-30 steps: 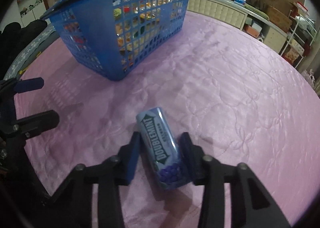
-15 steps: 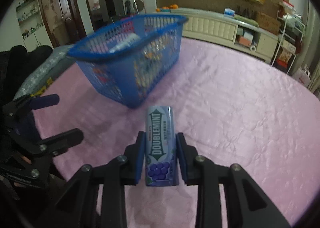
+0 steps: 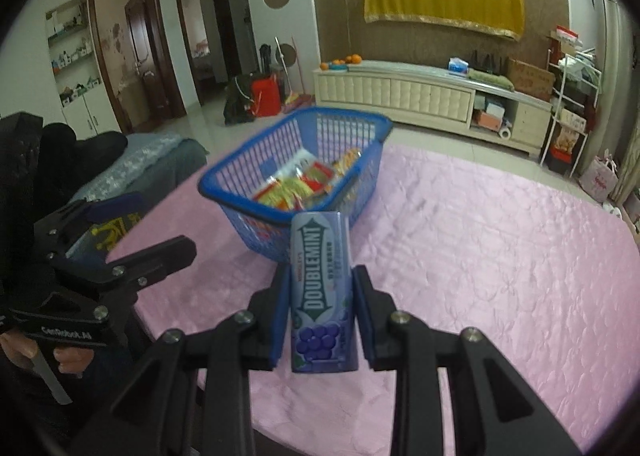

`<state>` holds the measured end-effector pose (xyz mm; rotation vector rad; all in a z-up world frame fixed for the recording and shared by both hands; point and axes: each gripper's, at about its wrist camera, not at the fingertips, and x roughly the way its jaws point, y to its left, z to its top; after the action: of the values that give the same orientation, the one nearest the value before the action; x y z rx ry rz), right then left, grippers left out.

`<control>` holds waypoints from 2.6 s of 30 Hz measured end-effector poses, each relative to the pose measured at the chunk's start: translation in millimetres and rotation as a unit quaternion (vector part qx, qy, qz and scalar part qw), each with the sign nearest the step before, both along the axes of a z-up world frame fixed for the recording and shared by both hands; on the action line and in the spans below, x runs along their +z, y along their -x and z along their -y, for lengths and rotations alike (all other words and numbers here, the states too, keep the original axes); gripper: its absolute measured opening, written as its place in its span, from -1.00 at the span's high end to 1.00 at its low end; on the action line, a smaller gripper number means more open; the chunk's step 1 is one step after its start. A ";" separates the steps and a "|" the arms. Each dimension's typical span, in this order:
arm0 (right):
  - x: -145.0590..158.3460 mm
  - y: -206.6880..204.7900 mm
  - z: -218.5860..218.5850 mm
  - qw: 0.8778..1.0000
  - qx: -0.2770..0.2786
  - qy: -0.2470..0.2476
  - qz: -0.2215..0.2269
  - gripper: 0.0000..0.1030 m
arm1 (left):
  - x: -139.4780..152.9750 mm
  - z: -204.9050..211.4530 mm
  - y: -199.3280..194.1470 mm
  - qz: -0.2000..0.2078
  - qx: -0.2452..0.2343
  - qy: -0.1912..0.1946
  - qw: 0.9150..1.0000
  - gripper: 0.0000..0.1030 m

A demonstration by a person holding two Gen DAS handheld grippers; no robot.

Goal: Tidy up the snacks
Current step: 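Close the right gripper on the gum pack and lift it, then carry the gum pack over the basket with the right gripper, then open the right gripper to drop the gum pack into the basket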

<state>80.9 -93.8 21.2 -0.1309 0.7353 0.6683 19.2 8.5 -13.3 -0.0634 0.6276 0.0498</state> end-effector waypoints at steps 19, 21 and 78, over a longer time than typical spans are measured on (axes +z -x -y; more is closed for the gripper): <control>54.0 -49.8 -45.4 0.998 0.031 0.000 0.046 0.33 | 50.8 -37.8 -59.6 0.023 0.005 -0.042 0.999 -1.00; 55.2 -62.0 -51.3 0.999 0.036 -0.002 0.039 0.33 | 52.9 -45.4 -72.8 0.017 0.009 -0.042 0.999 -1.00; -12.2 -154.9 -73.2 0.997 0.028 0.054 -0.049 -0.02 | 11.1 -91.0 -138.5 -0.061 0.014 0.004 0.998 -1.00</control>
<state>235.8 -20.6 9.0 -0.2205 0.8646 0.6908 157.7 99.5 -2.2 -0.0777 0.7496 0.0783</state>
